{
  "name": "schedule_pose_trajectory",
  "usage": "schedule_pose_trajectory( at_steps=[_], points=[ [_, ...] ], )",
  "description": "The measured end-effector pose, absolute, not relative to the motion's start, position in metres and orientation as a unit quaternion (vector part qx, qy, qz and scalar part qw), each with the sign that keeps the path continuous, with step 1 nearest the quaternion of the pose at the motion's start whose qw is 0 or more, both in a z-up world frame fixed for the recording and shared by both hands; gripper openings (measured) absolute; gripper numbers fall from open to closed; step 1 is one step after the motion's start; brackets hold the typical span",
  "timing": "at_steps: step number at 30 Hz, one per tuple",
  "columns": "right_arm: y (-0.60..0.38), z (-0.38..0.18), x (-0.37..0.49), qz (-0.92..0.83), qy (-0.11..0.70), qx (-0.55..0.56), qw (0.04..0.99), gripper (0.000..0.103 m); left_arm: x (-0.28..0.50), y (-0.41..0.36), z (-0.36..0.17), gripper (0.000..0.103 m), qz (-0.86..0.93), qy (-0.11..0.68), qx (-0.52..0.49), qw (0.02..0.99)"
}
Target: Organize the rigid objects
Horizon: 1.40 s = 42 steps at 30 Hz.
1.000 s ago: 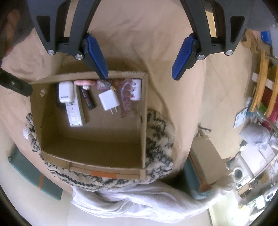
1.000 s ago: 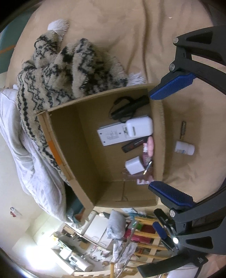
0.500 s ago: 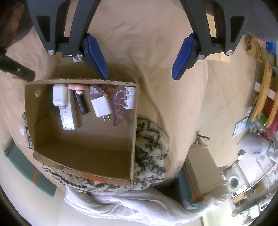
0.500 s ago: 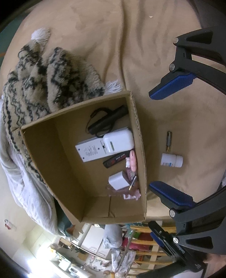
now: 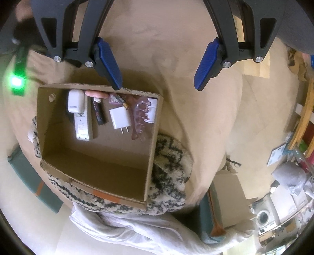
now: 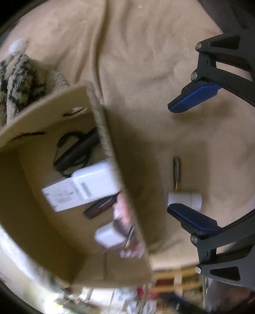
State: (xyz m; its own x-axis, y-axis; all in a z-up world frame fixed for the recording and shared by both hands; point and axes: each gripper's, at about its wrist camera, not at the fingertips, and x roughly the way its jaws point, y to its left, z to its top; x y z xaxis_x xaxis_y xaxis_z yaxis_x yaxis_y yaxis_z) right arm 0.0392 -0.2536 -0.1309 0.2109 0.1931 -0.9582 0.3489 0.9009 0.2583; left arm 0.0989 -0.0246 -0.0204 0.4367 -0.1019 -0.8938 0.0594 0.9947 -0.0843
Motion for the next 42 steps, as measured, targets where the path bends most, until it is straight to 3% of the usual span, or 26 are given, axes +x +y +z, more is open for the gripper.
schedule_pose_trajectory(
  at_steps=[13,15,17,24,32,42],
  points=[
    [-0.193,-0.148,0.054,-0.060,0.642,0.069,0.761,0.087,0.096,-0.021,-0.018,0.073,-0.060,0.534,-0.038,0.842],
    [-0.191,-0.144,0.053,-0.058,0.635,0.057,0.769,0.062,0.097,-0.020,-0.018,0.073,-0.058,0.536,-0.043,0.841],
    [-0.190,-0.139,0.054,-0.055,0.631,0.049,0.772,0.045,0.097,-0.020,-0.020,0.073,-0.058,0.538,-0.043,0.840],
    [-0.207,-0.122,0.053,-0.035,0.629,0.079,0.772,0.045,0.095,-0.025,-0.023,0.073,-0.055,0.538,-0.024,0.841],
    [-0.228,-0.062,0.040,0.012,0.597,0.072,0.799,0.045,0.097,-0.030,-0.033,0.073,-0.061,0.553,-0.017,0.831],
    [-0.273,-0.072,0.018,-0.003,0.590,0.175,0.788,0.045,0.091,-0.086,-0.056,0.073,-0.119,0.582,0.057,0.803]
  ],
)
